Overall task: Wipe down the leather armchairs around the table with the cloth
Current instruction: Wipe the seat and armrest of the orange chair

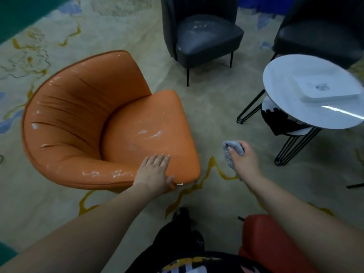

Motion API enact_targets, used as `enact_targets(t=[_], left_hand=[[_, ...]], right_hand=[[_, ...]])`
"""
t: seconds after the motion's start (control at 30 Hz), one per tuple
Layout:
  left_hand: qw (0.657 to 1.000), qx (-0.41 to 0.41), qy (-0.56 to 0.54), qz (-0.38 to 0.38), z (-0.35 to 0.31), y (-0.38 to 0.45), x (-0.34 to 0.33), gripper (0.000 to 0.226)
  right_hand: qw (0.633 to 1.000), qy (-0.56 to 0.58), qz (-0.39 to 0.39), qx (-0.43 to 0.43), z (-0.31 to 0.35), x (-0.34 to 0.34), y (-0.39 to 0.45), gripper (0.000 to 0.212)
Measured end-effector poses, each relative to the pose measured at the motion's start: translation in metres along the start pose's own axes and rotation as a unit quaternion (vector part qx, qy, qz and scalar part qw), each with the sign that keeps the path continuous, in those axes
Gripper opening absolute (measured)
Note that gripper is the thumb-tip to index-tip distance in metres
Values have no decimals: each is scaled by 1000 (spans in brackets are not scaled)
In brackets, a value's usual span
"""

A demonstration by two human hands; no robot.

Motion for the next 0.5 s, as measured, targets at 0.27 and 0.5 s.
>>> enact_targets(t=[0.27,0.5], left_hand=[[1000,0,-1,31,7,113,27,74],[996,-15,-3,87,-17,190,34,73]], right_hand=[[999,-36,33,-9,23,-13,113,14],[997,12,75,-22,47,-3,205,22]])
Point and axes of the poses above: each hand's wrist, its own y-axis towards the middle knuckle, its own x-axis out of the back of the hand, z = x × y, the point moved 4 cm from there along y, towards the middle knuckle, and after that the axes turned 7 degrees about x, right-handed, at the moved point
